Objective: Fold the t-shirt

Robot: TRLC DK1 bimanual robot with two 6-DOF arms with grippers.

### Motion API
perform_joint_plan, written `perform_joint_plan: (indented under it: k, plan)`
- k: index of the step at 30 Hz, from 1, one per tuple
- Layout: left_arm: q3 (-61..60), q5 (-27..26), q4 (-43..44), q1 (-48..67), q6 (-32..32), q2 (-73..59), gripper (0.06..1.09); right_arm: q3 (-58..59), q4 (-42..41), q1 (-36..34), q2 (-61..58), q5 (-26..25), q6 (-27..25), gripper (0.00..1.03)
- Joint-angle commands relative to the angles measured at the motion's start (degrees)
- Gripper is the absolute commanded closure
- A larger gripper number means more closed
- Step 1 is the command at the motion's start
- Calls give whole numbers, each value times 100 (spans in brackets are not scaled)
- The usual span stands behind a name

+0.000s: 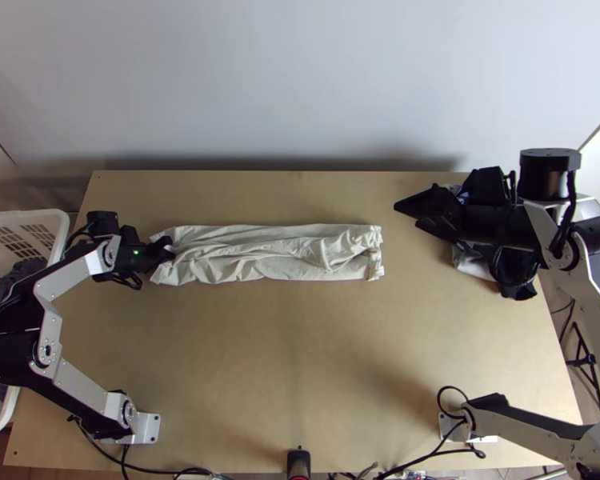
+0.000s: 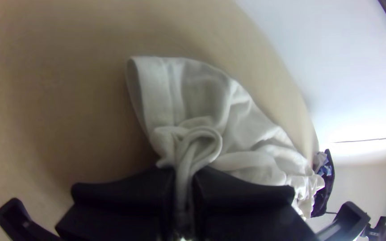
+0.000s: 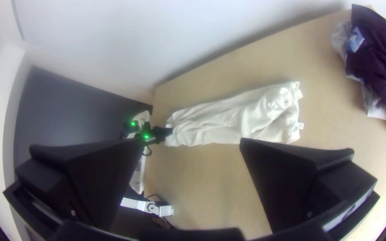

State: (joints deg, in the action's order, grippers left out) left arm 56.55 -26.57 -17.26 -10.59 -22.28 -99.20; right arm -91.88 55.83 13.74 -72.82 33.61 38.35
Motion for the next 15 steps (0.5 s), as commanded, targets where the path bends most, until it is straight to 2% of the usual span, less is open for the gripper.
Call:
perform_joint_plan:
  k: [1,9,15]
  plan:
    - [101,-50,-524,-48,93,322,105,29,6,-64,101,-3,-12,4]
    - [488,-50,-1939,-945,1095,1315,105,328,-117,-134,338,6,-12,4]
    - [629,2,-2572,-1437,1947,1588,105,539,-204,-178,461,6,-12,4]
